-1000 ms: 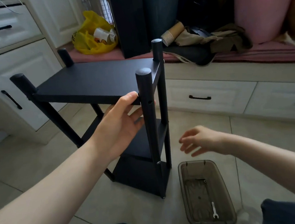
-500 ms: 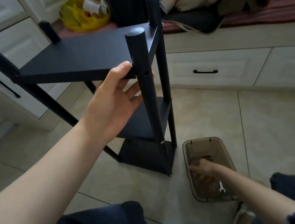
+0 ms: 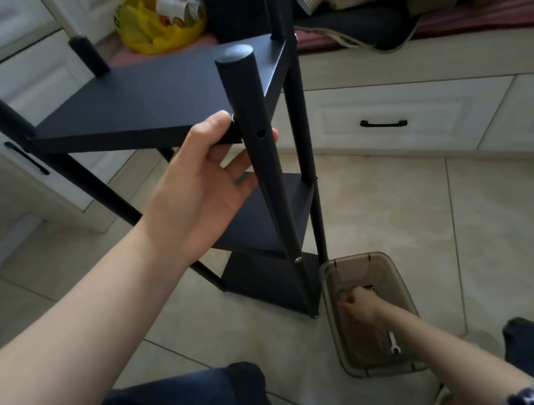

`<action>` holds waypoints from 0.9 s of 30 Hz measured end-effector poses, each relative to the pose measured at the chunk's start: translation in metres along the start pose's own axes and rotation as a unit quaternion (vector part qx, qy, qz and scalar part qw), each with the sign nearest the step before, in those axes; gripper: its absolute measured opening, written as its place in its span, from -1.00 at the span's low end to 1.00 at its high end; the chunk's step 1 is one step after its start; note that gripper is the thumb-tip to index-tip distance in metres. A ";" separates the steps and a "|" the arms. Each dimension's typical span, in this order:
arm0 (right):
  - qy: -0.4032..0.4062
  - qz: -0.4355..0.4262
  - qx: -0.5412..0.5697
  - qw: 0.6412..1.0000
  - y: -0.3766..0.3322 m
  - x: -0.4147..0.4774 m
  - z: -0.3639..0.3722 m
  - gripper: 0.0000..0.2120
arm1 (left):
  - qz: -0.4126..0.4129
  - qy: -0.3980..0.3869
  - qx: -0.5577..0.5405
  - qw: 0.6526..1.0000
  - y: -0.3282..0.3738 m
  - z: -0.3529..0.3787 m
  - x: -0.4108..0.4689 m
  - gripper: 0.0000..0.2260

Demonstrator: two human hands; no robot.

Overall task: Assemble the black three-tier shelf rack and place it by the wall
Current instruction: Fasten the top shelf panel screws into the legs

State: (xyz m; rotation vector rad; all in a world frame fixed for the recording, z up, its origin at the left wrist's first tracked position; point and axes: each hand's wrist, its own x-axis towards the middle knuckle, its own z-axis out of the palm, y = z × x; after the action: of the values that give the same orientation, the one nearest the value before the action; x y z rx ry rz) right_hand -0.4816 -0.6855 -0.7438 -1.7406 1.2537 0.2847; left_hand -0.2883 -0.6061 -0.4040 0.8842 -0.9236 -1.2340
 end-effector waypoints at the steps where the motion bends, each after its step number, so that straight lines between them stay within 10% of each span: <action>1: 0.021 -0.004 -0.022 1.000 0.001 0.002 0.000 -0.79 | -0.002 0.002 0.001 1.000 0.000 0.001 0.000 -0.66; 27: 0.080 -0.026 -0.219 0.972 0.041 0.050 0.012 -0.68 | -0.015 0.025 -0.018 0.999 0.000 0.003 0.000 -0.76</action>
State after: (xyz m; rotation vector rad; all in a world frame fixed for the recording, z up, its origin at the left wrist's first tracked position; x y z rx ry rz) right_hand -0.4903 -0.7084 -0.8047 -2.2058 1.3277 0.4203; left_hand -0.2913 -0.6067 -0.4031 0.8989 -0.8483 -1.2441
